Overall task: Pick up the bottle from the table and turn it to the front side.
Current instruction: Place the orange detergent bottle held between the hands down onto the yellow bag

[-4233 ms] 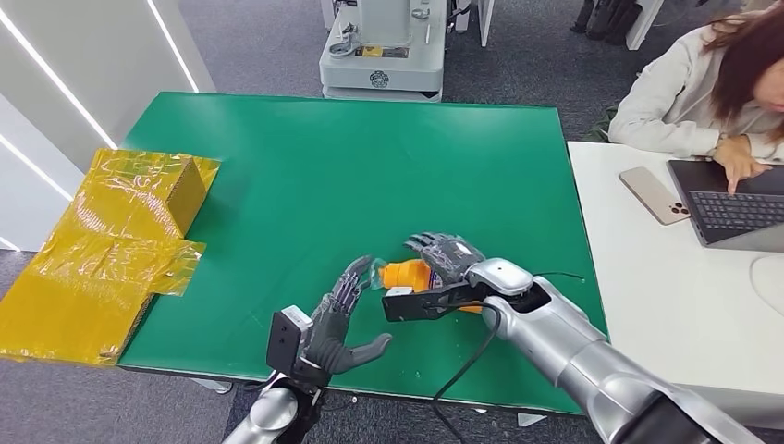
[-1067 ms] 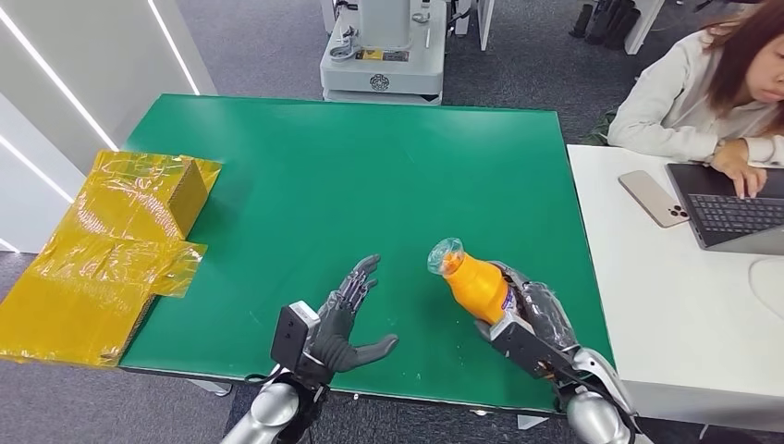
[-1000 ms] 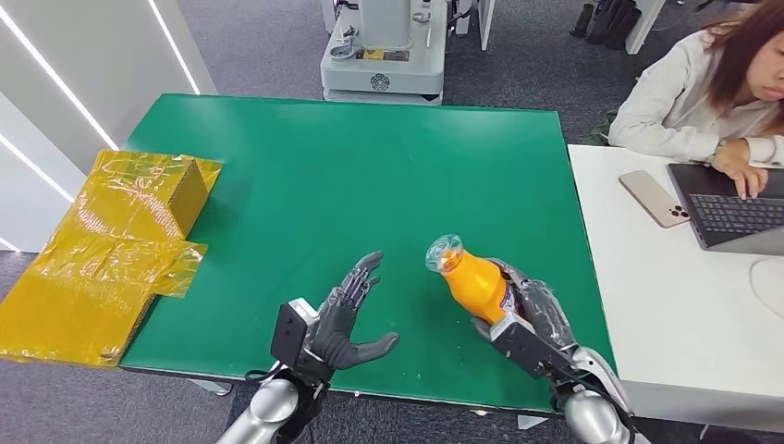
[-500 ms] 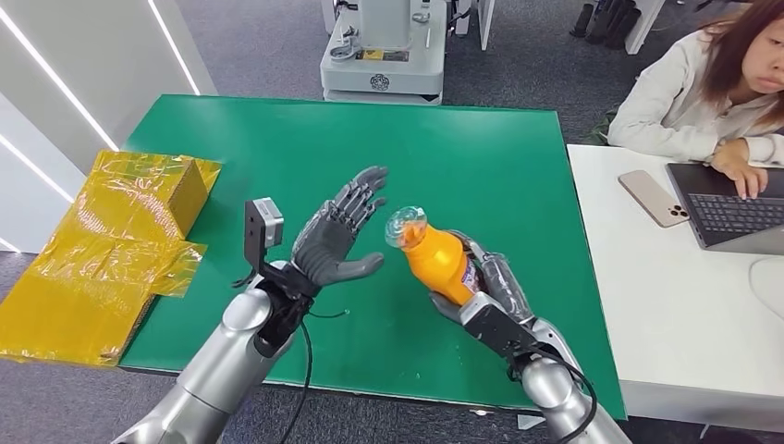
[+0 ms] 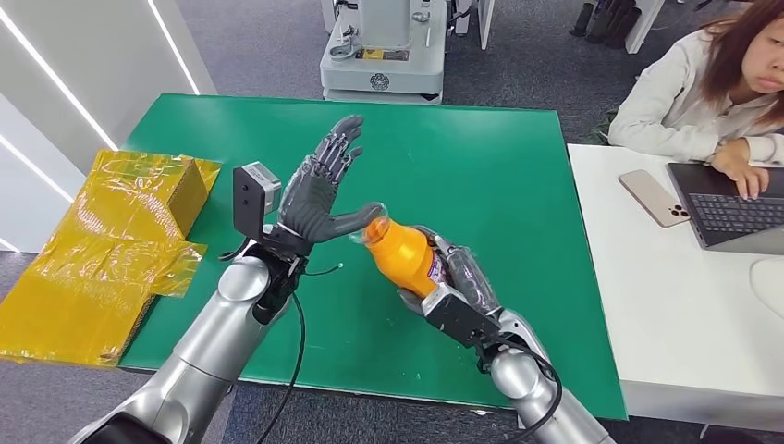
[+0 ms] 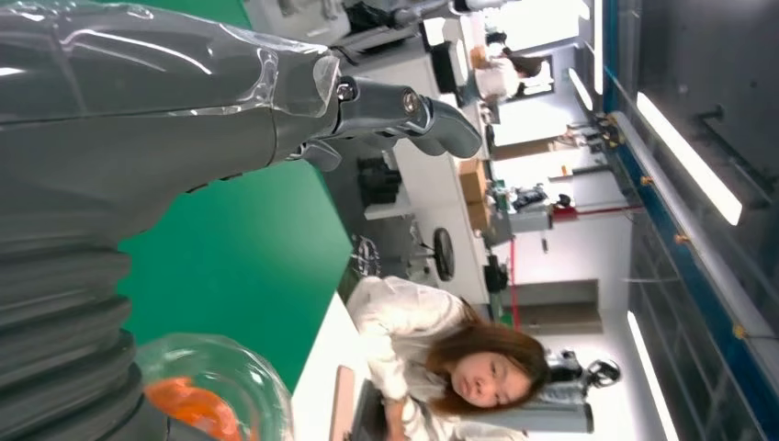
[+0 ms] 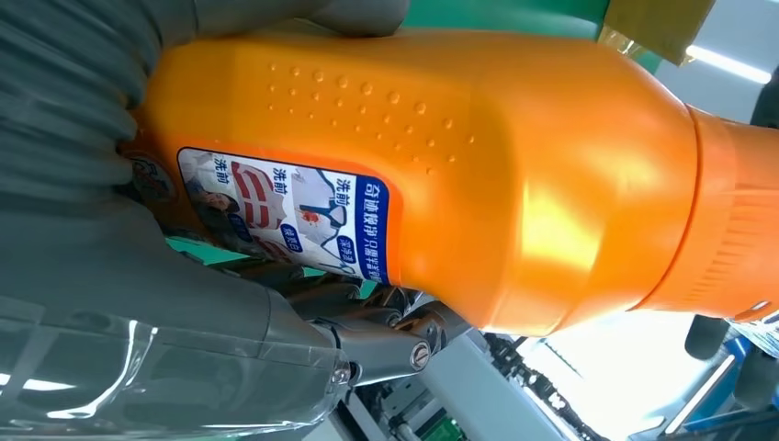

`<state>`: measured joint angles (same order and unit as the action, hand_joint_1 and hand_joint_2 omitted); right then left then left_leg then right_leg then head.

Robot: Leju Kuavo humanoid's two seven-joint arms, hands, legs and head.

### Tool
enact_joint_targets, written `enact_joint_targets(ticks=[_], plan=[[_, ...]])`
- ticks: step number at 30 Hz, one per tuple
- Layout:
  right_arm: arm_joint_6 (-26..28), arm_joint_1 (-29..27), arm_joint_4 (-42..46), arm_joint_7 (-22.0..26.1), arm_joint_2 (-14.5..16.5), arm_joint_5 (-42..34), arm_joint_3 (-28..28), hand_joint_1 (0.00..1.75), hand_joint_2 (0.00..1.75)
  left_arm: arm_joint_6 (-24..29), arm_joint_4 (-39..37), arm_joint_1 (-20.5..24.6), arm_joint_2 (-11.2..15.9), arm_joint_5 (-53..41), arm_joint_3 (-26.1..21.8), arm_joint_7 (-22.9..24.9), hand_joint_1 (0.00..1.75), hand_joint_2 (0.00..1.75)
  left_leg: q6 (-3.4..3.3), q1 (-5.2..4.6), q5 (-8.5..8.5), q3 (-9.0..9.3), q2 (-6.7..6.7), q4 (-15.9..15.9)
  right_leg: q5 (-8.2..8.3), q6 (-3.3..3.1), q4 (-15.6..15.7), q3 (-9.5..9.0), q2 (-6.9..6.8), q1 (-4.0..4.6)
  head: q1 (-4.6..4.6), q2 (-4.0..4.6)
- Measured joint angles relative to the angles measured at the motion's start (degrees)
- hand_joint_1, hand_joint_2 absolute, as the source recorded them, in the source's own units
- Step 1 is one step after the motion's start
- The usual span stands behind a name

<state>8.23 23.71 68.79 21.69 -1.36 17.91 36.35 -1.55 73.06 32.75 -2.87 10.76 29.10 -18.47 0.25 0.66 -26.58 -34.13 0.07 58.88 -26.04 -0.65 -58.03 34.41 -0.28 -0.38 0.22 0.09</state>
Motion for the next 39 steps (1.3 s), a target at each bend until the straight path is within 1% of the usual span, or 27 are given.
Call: enact_joint_targets(ticks=[7, 13, 26, 33, 36, 39], plan=[[1.6, -0.1, -0.5, -0.1, 0.0, -1.2, 0.2, 1.75, 1.75, 0.8, -1.1, -1.4, 0.4, -0.1, -1.7, -0.7, 0.00, 1.75, 0.00, 0.01, 0.00, 0.00, 0.01, 0.0, 0.00, 0.00, 0.0, 0.03, 0.01, 0.00, 0.00, 0.00], [2.0, -0.1, -0.8, -0.1, -0.1, -1.6, 0.3, 1.75, 1.75, 0.9, -1.1, -2.2, 0.8, -0.1, -3.2, -0.7, 0.00, 1.75, 0.00, 0.01, 0.00, -0.03, 0.01, 0.0, 0.00, 0.00, 0.0, 0.06, 0.01, 0.00, 0.00, 0.00], [2.5, -0.2, -0.9, -0.2, -0.2, -2.0, 0.7, 1.75, 1.75, 0.7, -1.0, -3.1, 1.2, -0.1, -4.1, -0.8, 0.00, 1.75, 0.00, 0.00, 0.00, -0.03, 0.01, 0.0, 0.00, 0.00, 0.0, 0.06, 0.01, 0.00, 0.00, 0.00], [2.6, -0.6, -2.3, -1.1, -0.5, -2.3, 0.6, 1.75, 1.75, -3.7, 1.7, -5.1, 2.0, 1.7, -4.5, -0.1, 0.00, 1.75, 0.01, 0.01, -0.01, -0.07, 0.01, 0.0, -0.01, 0.00, 0.0, 0.10, 0.01, 0.00, -0.01, 0.00], [3.3, -0.6, -3.5, -1.0, -0.5, -2.5, 0.6, 1.75, 1.75, -6.1, 3.3, -5.5, 2.1, 4.6, -4.5, 1.6, 0.00, 1.75, 0.01, 0.01, -0.01, -0.07, 0.01, 0.0, -0.01, 0.00, 0.0, 0.10, 0.01, 0.00, 0.00, 0.00], [4.1, -0.6, -4.4, -0.5, -0.5, -2.7, 0.5, 1.75, 1.75, -9.8, 5.1, -5.9, 2.1, 10.6, -4.1, 4.5, 0.00, 1.75, 0.01, 0.00, -0.01, -0.07, 0.01, 0.0, -0.01, 0.00, 0.0, 0.09, 0.01, 0.00, 0.00, 0.00]])
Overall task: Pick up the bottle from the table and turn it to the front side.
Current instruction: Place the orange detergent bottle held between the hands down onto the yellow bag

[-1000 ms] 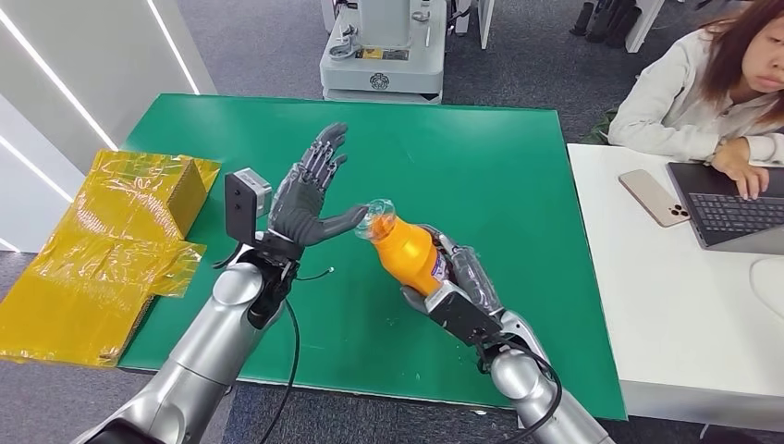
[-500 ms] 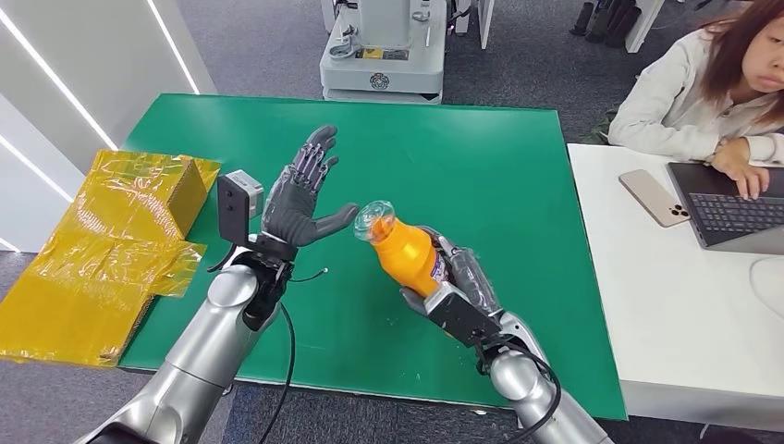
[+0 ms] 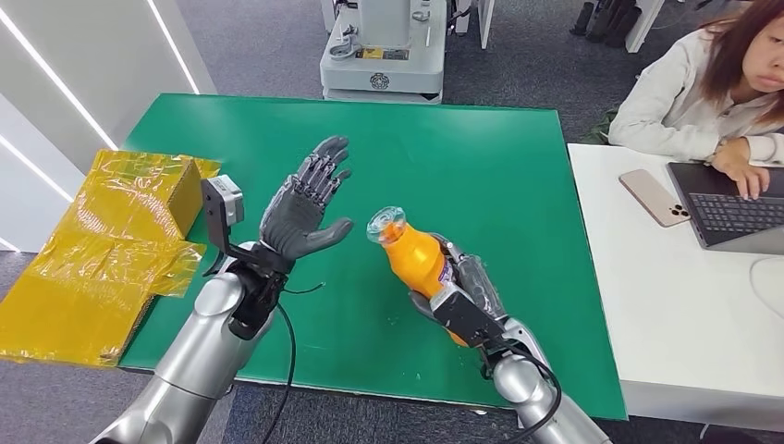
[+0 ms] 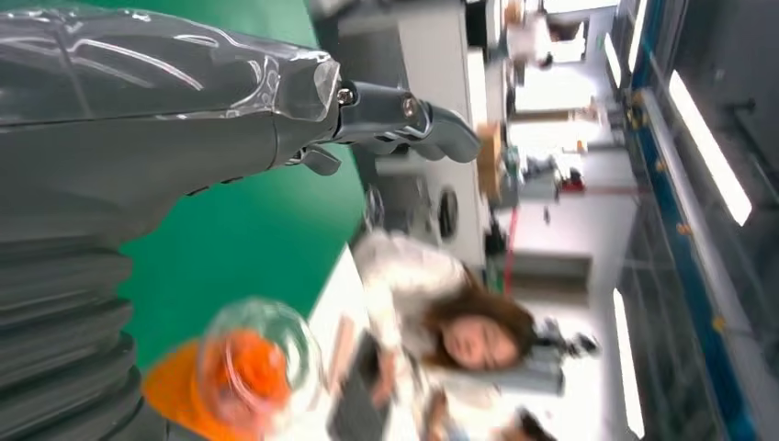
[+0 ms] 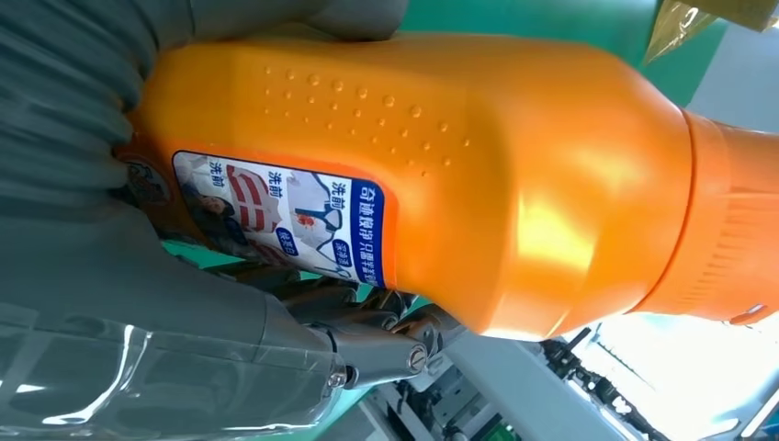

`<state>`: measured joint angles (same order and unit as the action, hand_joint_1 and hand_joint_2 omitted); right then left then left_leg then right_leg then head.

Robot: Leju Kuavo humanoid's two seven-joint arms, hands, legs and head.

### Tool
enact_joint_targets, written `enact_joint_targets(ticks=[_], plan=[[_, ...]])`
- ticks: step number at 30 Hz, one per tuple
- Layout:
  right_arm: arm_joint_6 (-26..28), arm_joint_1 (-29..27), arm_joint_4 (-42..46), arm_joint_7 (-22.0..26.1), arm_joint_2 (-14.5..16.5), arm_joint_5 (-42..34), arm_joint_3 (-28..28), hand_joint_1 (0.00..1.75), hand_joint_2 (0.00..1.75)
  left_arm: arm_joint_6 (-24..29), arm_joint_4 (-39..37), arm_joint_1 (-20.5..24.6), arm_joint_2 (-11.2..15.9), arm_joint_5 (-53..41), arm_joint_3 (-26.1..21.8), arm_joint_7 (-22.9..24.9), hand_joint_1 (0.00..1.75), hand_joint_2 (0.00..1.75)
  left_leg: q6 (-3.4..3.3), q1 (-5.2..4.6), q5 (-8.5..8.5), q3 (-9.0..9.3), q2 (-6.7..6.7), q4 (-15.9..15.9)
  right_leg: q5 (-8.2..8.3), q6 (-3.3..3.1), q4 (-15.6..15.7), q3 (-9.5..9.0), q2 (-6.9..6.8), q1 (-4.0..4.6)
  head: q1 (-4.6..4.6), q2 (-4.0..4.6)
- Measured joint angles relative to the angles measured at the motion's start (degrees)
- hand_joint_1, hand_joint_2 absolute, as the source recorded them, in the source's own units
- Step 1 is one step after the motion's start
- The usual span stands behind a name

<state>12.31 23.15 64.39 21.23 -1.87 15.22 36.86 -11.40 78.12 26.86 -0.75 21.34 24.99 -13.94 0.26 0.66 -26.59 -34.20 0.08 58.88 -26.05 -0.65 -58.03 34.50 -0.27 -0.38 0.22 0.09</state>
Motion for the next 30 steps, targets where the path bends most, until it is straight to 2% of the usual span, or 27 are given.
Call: enact_joint_targets(ticks=[3, 6, 15, 23, 30], plan=[[0.2, 0.2, -0.7, 0.3, 0.1, -0.1, 0.0, 1.75, 1.75, -3.2, 1.8, -0.5, 0.0, 6.1, 0.9, 2.5, 0.00, 1.75, 0.00, 0.00, 0.00, -0.01, 0.00, 0.0, 0.00, 0.00, 0.0, 0.01, 0.00, 0.00, 0.00, -0.01], [0.3, 0.5, -1.3, 0.2, 0.3, -0.2, 0.0, 1.75, 1.75, -4.3, 3.0, -0.7, 0.0, 9.0, 1.8, 3.9, 0.00, 1.75, 0.00, 0.00, -0.01, -0.01, 0.00, 0.0, 0.00, 0.00, 0.0, 0.01, 0.00, 0.00, 0.00, 0.00], [2.2, 0.4, -1.4, 0.3, 0.4, -0.3, -0.7, 1.75, 1.75, -4.7, 3.8, -0.7, 0.1, 10.1, 3.5, 4.7, 0.00, 1.75, 0.00, 0.01, 0.00, -0.01, 0.01, 0.0, 0.00, 0.00, 0.0, 0.03, 0.00, 0.00, 0.00, -0.01], [4.1, -0.4, 2.6, 2.4, 1.4, 0.8, -1.0, 1.75, 1.75, -0.9, 3.2, -0.1, -0.2, 5.9, 3.8, 2.2, 0.00, 1.75, 0.00, 0.01, -0.01, -0.01, 0.02, 0.0, 0.00, 0.00, 0.0, 0.05, 0.01, 0.00, -0.01, 0.00], [3.9, -0.4, 6.3, 2.8, 2.2, 2.1, -1.0, 1.75, 1.75, 1.7, -0.2, 2.2, 0.0, 4.5, 1.8, 0.6, 0.00, 1.75, 0.01, 0.01, 0.00, -0.02, 0.01, 0.0, 0.00, -0.01, 0.0, 0.05, 0.01, 0.01, 0.01, 0.00]])
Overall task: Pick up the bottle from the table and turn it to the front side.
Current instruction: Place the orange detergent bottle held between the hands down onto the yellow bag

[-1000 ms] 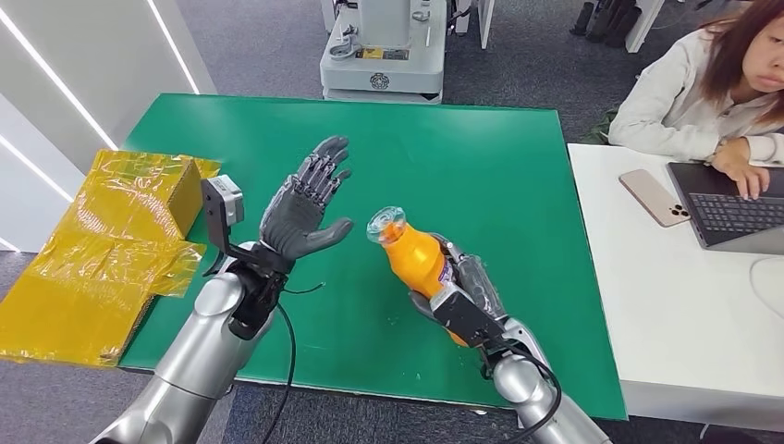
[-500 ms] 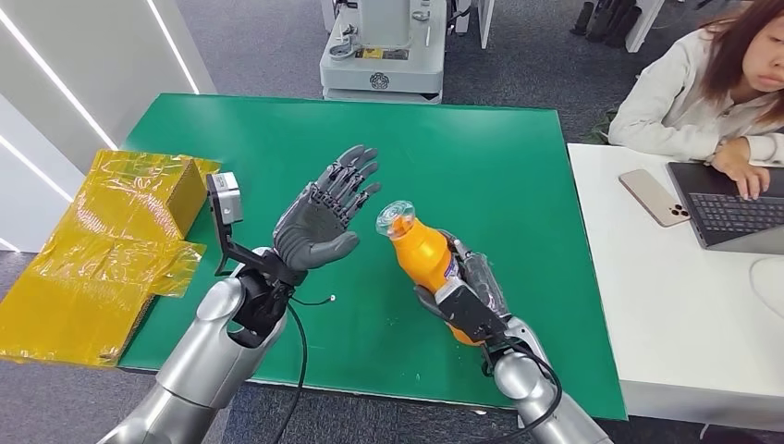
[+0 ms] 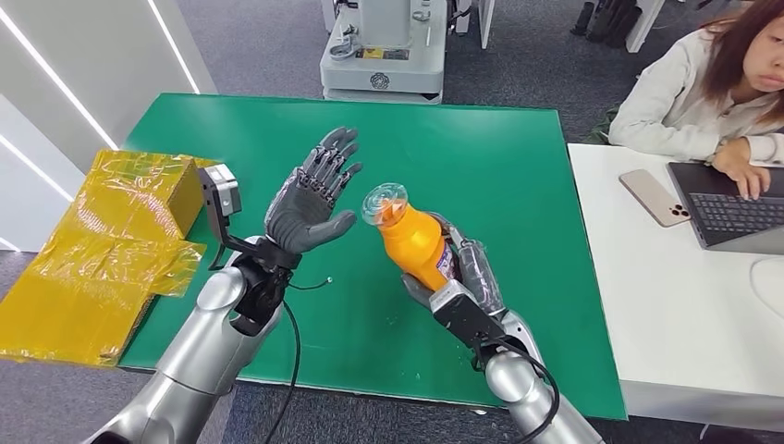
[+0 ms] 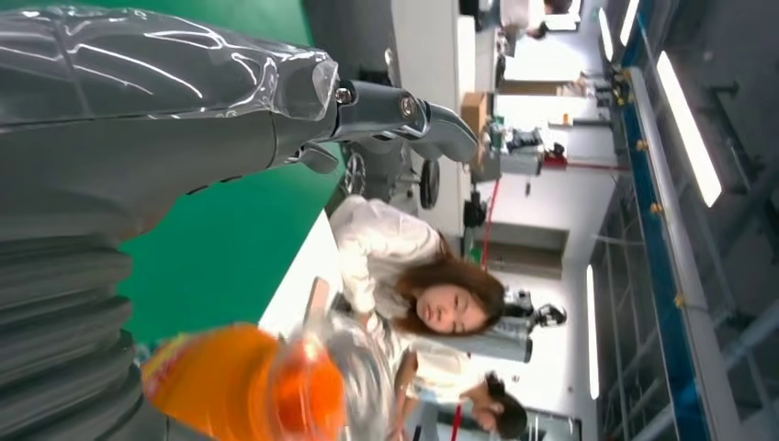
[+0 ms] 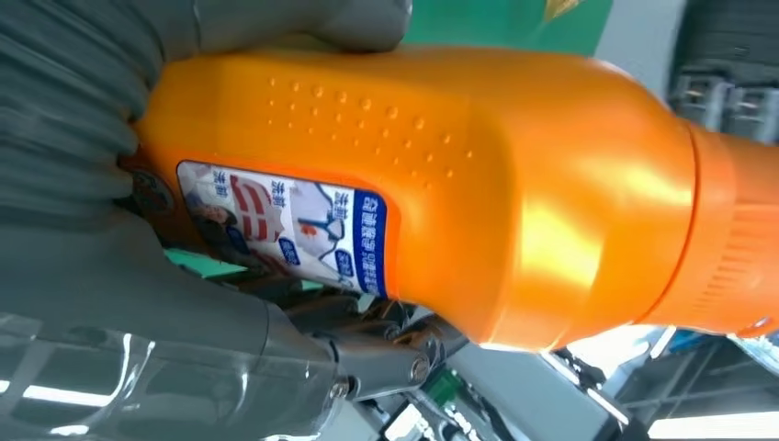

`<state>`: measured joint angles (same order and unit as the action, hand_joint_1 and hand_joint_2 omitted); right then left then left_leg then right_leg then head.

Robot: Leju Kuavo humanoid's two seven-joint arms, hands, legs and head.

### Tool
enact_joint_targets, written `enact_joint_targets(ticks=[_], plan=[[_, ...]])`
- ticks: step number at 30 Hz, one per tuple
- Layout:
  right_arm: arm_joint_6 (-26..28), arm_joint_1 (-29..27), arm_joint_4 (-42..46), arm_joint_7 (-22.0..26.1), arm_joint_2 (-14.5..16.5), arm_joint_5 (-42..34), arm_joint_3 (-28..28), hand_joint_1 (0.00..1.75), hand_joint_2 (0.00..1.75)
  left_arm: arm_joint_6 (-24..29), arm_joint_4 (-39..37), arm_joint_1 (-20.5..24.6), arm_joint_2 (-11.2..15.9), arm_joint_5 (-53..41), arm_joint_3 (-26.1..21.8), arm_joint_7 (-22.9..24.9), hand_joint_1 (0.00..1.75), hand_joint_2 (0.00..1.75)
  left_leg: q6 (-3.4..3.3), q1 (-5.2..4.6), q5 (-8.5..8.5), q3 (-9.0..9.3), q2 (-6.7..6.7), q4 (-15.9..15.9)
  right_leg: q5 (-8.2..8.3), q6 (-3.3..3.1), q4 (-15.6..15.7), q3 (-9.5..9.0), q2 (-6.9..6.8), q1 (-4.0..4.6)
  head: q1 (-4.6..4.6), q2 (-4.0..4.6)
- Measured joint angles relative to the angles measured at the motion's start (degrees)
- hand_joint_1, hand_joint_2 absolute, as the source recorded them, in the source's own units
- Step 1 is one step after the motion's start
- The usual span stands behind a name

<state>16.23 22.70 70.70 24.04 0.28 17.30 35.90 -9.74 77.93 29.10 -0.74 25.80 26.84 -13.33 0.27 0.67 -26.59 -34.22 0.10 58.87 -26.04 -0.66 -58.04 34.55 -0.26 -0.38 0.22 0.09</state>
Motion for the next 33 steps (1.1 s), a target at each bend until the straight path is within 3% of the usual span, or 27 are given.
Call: enact_joint_targets(ticks=[8, 21, 33], plan=[[-0.5, 1.7, 1.4, -0.8, 0.4, 0.2, 0.4, 1.73, 1.75, -1.2, -5.5, 1.7, -0.5, 0.4, -1.2, 0.1, 0.00, 1.75, 0.00, -0.01, 0.00, -0.01, 0.01, 0.0, 0.01, 0.00, 0.0, 0.00, 0.01, 0.00, -0.01, 0.00], [-0.9, 7.5, -5.4, -1.7, 1.8, -2.4, -1.1, 1.75, 1.75, -4.1, -5.9, 1.9, -2.0, 1.5, -0.4, 1.5, 0.00, 1.75, 0.00, -0.01, 0.00, 0.00, 0.00, 0.0, 0.01, 0.00, 0.0, 0.00, 0.01, -0.01, -0.01, 0.00], [0.1, 8.2, -9.1, 0.4, 3.0, -2.6, -4.4, 1.75, 1.75, -4.9, -6.6, 4.3, -4.3, 2.0, 1.0, 2.3, 0.00, 1.75, 0.00, -0.01, 0.00, -0.01, 0.00, 0.0, 0.01, 0.00, 0.0, 0.01, 0.01, -0.01, -0.01, -0.01]])
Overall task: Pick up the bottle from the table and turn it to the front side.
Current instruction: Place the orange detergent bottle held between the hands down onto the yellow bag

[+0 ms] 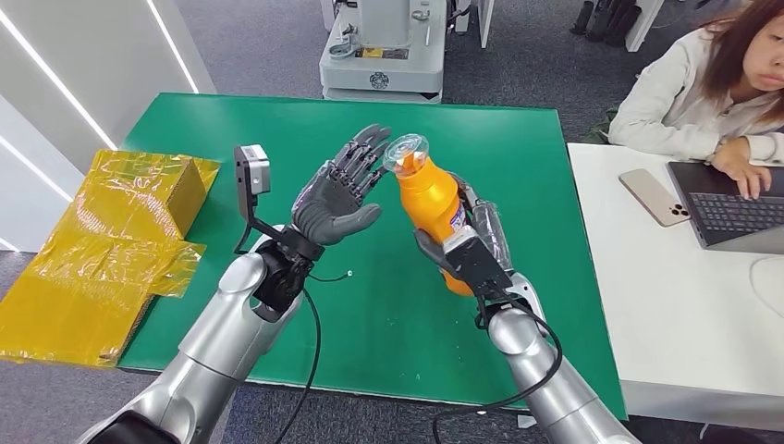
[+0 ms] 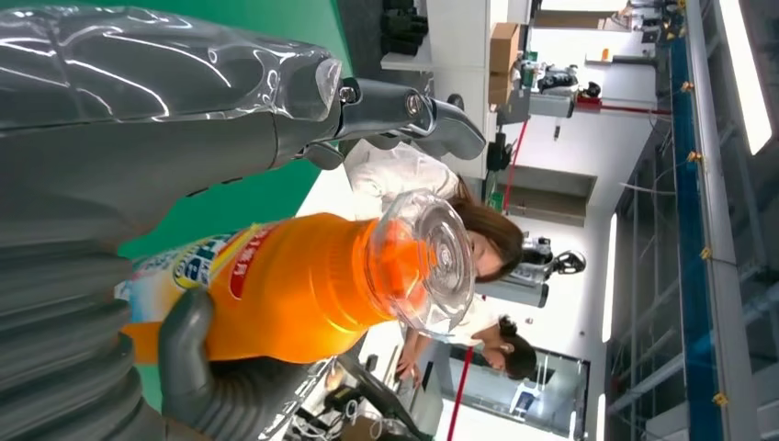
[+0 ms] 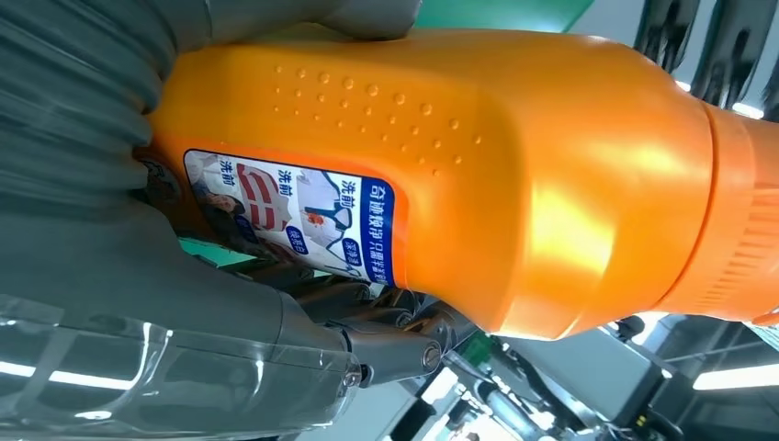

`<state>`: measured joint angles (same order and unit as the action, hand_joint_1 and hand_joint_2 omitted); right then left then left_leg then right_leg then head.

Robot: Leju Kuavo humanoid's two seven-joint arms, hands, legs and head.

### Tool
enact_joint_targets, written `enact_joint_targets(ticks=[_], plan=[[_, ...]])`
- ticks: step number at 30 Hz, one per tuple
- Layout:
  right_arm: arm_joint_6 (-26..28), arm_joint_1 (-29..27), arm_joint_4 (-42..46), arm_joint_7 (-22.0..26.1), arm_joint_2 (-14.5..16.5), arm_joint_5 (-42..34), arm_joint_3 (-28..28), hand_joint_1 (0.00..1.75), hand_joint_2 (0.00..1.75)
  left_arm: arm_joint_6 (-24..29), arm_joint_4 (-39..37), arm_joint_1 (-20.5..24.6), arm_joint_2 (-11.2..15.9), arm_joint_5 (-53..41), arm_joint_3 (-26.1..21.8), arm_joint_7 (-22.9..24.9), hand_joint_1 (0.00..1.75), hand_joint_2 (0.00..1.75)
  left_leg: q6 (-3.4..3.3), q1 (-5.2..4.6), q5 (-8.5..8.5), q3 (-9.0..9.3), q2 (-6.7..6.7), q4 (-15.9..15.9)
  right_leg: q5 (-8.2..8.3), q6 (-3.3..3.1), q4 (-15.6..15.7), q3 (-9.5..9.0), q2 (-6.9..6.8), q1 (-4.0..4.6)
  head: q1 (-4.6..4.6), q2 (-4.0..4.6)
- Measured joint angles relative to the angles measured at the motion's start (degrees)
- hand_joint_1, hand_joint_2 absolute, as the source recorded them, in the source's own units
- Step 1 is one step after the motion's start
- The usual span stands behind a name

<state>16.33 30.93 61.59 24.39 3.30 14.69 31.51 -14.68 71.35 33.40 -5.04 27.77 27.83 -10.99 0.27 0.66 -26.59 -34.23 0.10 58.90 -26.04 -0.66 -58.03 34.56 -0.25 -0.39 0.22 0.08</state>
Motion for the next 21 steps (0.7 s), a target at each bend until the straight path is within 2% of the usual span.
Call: enact_joint_targets(ticks=[7, 21], plan=[[0.4, -0.2, 0.8, 0.8, 1.4, 2.7, -0.1, 1.75, 1.75, 2.9, -2.9, 2.5, -1.1, -1.6, 0.4, -2.2, 0.00, 1.75, 0.00, 0.01, 0.00, 0.01, 0.01, 0.0, 0.00, 0.00, 0.0, 0.00, 0.01, 0.00, 0.00, 0.01], [-0.6, 0.0, 2.2, 0.7, 2.3, 3.9, 0.4, 1.75, 1.75, 3.6, -9.5, 3.8, -0.8, -3.6, -1.1, -3.8, 0.00, 1.75, 0.00, 0.00, 0.00, 0.00, -0.01, 0.0, 0.00, 0.00, 0.0, -0.01, 0.00, 0.00, 0.00, 0.01]])
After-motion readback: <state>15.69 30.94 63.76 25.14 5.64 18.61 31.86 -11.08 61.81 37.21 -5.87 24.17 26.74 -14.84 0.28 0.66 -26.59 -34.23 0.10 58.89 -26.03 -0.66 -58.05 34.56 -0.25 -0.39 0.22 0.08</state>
